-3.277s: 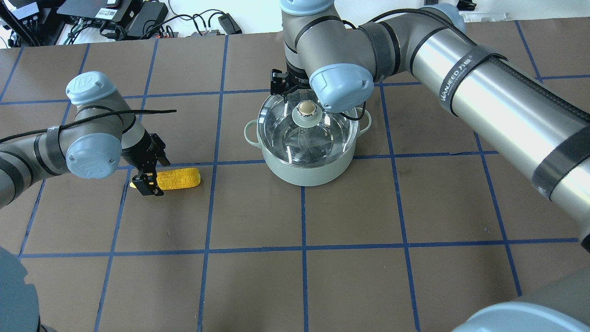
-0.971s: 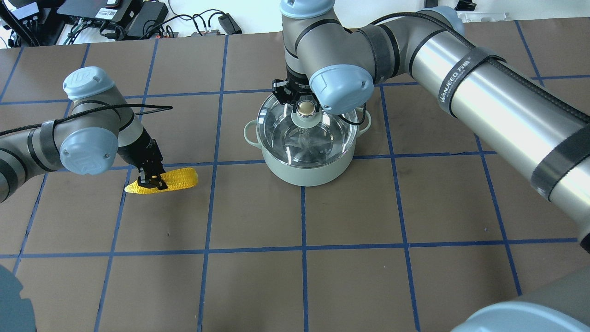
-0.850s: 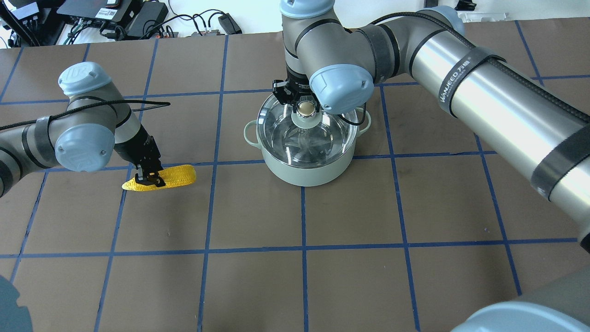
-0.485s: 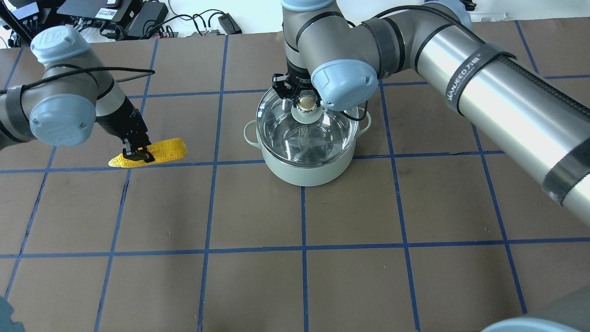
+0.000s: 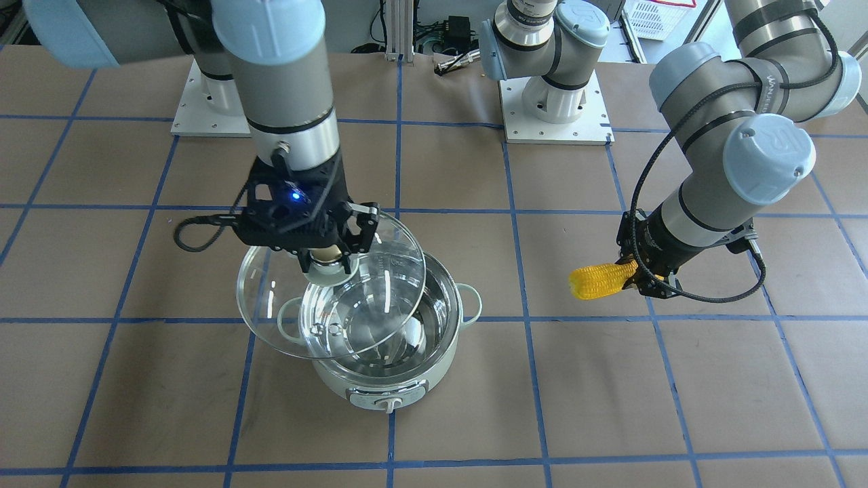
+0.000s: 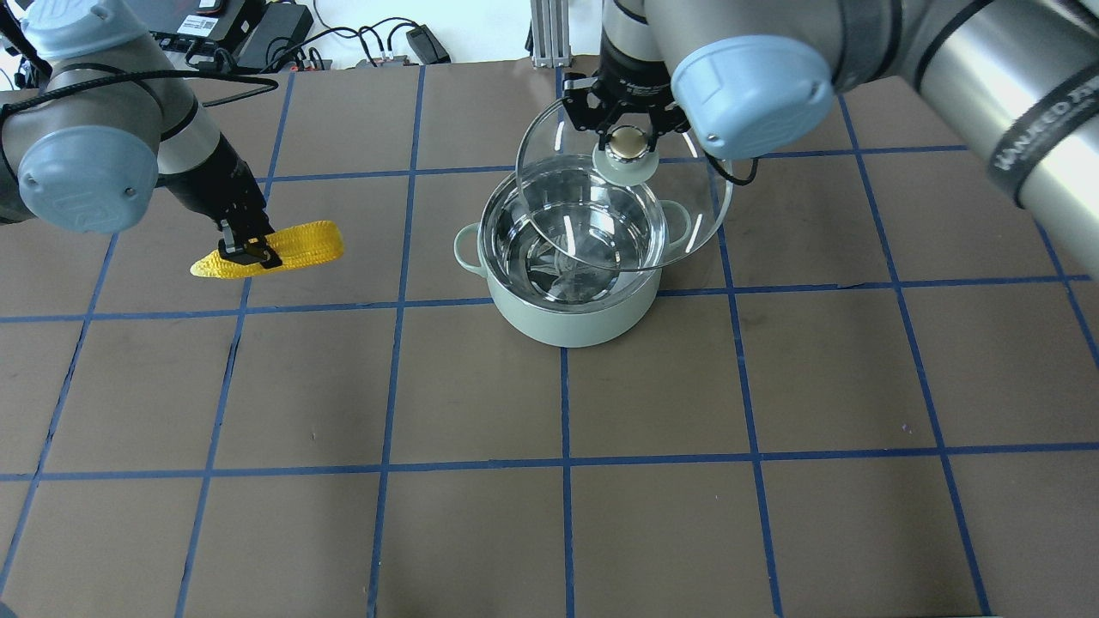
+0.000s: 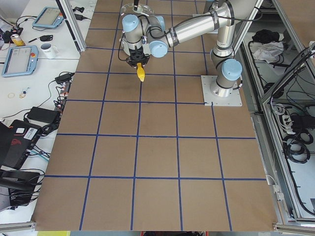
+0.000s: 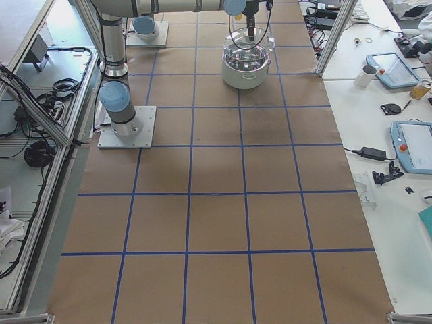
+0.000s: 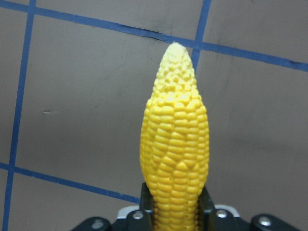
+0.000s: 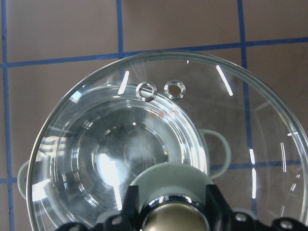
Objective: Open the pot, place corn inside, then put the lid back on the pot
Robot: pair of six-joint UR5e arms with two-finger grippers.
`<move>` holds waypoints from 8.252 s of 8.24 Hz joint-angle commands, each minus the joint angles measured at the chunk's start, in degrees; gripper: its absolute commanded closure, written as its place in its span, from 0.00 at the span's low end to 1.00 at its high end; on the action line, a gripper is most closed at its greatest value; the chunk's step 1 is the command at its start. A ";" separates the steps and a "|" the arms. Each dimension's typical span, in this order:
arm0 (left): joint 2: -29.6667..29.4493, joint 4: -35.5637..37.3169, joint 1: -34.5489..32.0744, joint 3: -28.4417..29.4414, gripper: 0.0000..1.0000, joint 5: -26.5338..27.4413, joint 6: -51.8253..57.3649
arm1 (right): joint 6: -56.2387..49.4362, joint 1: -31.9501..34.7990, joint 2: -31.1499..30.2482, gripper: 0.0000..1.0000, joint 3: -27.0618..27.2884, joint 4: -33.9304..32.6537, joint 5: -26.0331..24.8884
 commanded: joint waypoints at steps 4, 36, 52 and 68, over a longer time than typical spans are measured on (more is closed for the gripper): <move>-2.60 -0.53 -14.85 11.67 1.00 -1.12 -8.08 | -14.19 -13.68 -12.45 0.68 0.48 14.74 2.42; -15.19 4.93 -30.44 17.06 0.00 -7.27 -20.67 | -17.82 -14.04 -13.42 0.85 1.80 17.47 2.42; 8.54 -9.81 -14.35 16.88 0.00 -1.64 61.32 | 2.90 3.71 10.39 0.85 -6.47 0.94 0.75; 12.94 -19.07 -10.31 15.56 0.00 -0.15 94.75 | 7.75 6.35 11.10 0.87 -1.10 -5.56 -1.97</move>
